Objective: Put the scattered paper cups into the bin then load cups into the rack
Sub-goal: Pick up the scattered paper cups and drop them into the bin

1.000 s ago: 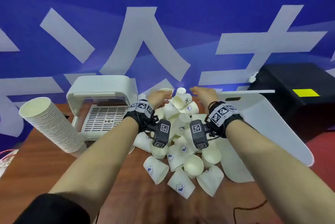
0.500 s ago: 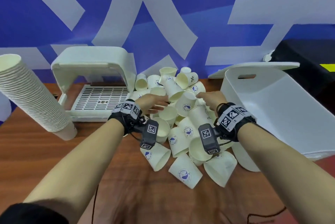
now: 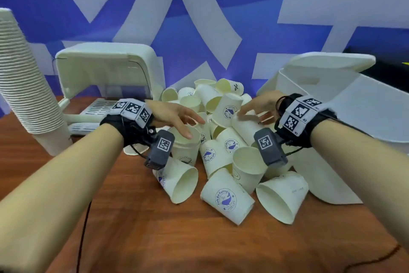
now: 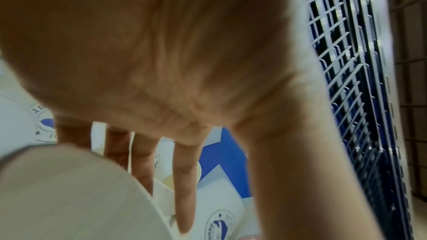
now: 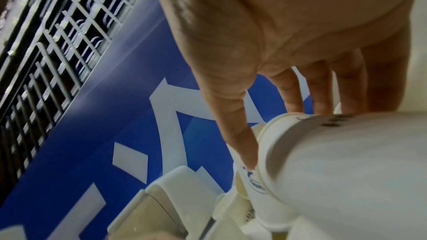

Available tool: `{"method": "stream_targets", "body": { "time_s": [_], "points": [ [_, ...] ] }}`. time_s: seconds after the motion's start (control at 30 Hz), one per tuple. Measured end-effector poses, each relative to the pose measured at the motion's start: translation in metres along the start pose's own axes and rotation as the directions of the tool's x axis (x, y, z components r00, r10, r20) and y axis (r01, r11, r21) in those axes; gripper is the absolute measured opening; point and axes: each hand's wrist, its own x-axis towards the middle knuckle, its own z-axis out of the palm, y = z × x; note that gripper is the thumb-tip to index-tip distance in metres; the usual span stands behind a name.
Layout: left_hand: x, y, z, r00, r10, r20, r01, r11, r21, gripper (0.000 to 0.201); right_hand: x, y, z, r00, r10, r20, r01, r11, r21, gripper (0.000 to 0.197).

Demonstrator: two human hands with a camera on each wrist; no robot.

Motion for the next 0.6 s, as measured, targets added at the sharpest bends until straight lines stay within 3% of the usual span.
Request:
{"method": "stream_targets", "body": {
  "time_s": [0.1,0.23,0.4,0.6],
  "points": [
    [-0.003,0.005,0.013,0.998,-0.031,-0.057,0.039,0.988,0.152,0.087,-0.007,0.012,0.008,0.998,-0.035,-0.058,0.033,0.999,-0.041,0.061],
    [-0.002,0.014,0.028,0.983,-0.101,-0.152,0.149,0.923,0.354,0.075,-0.012,0.021,0.011,0.999,-0.014,-0.049,0.016,0.999,0.029,0.068],
    [0.005,0.015,0.031,0.952,-0.039,-0.305,0.149,0.926,0.346,0.045,-0.013,0.023,0.010,0.999,0.027,0.029,-0.029,0.998,0.052,0.078],
    [0.003,0.018,0.023,0.921,-0.050,-0.387,0.191,0.923,0.335,0.047,-0.021,0.018,0.006,1.000,0.014,0.011,-0.014,0.998,0.062,0.057]
  ]
}}
